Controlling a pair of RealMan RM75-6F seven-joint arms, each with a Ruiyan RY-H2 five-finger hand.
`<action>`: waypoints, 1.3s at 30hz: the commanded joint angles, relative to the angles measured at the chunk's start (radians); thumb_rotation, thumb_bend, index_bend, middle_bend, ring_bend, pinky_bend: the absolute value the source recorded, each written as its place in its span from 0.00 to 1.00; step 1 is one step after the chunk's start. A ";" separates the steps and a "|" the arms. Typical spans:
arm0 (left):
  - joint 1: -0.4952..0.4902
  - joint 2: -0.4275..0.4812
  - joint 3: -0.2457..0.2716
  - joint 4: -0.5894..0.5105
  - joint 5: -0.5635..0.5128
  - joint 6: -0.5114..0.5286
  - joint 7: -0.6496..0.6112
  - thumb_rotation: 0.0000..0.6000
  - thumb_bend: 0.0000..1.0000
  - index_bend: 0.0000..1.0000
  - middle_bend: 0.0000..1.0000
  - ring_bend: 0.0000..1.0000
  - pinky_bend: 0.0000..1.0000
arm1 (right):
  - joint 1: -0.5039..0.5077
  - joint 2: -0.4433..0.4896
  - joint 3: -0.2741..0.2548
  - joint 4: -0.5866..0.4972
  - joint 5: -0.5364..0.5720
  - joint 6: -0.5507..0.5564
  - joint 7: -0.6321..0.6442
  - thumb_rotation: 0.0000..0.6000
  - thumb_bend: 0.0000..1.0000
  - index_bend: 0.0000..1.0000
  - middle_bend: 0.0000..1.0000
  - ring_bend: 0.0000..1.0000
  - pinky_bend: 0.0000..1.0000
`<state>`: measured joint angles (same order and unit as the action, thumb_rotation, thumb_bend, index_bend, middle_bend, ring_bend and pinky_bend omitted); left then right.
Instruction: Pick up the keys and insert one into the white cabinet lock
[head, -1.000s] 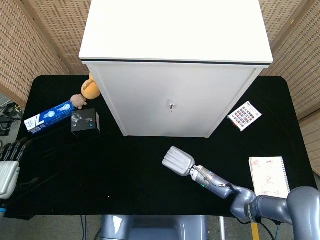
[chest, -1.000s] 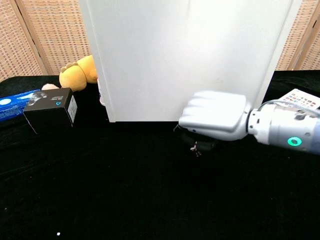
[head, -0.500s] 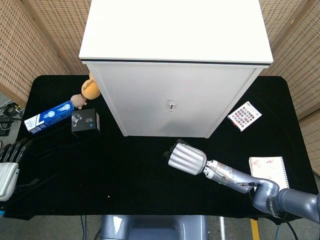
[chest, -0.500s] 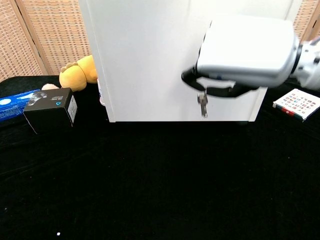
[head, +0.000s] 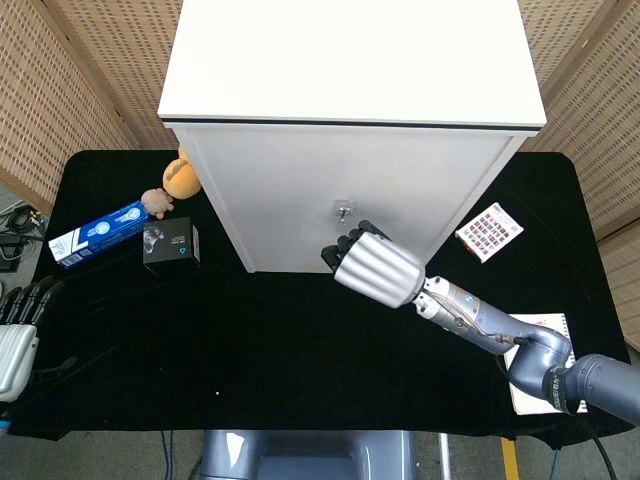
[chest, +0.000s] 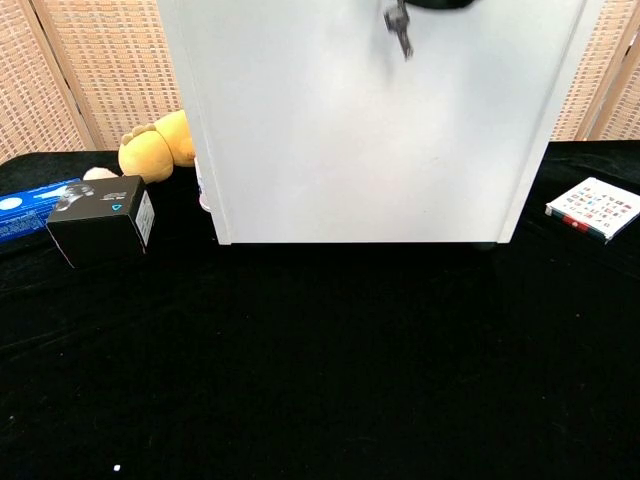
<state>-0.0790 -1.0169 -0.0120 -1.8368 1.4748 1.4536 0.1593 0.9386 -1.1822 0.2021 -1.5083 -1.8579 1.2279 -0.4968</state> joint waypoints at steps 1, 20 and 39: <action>0.001 -0.001 0.000 -0.001 0.002 0.003 0.002 1.00 0.00 0.00 0.00 0.00 0.00 | 0.015 0.009 0.033 -0.020 0.043 -0.030 -0.019 1.00 0.61 0.72 0.89 0.94 1.00; 0.004 0.002 -0.003 0.003 -0.006 0.006 -0.007 1.00 0.00 0.00 0.00 0.00 0.00 | 0.028 -0.055 0.030 0.032 0.005 -0.022 -0.098 1.00 0.60 0.72 0.89 0.95 1.00; 0.003 0.003 -0.006 0.002 -0.010 0.005 -0.006 1.00 0.00 0.00 0.00 0.00 0.00 | 0.023 -0.077 0.047 0.055 0.038 -0.017 -0.133 1.00 0.59 0.72 0.88 0.94 1.00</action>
<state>-0.0758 -1.0139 -0.0177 -1.8348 1.4646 1.4582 0.1535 0.9615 -1.2589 0.2494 -1.4527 -1.8203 1.2113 -0.6290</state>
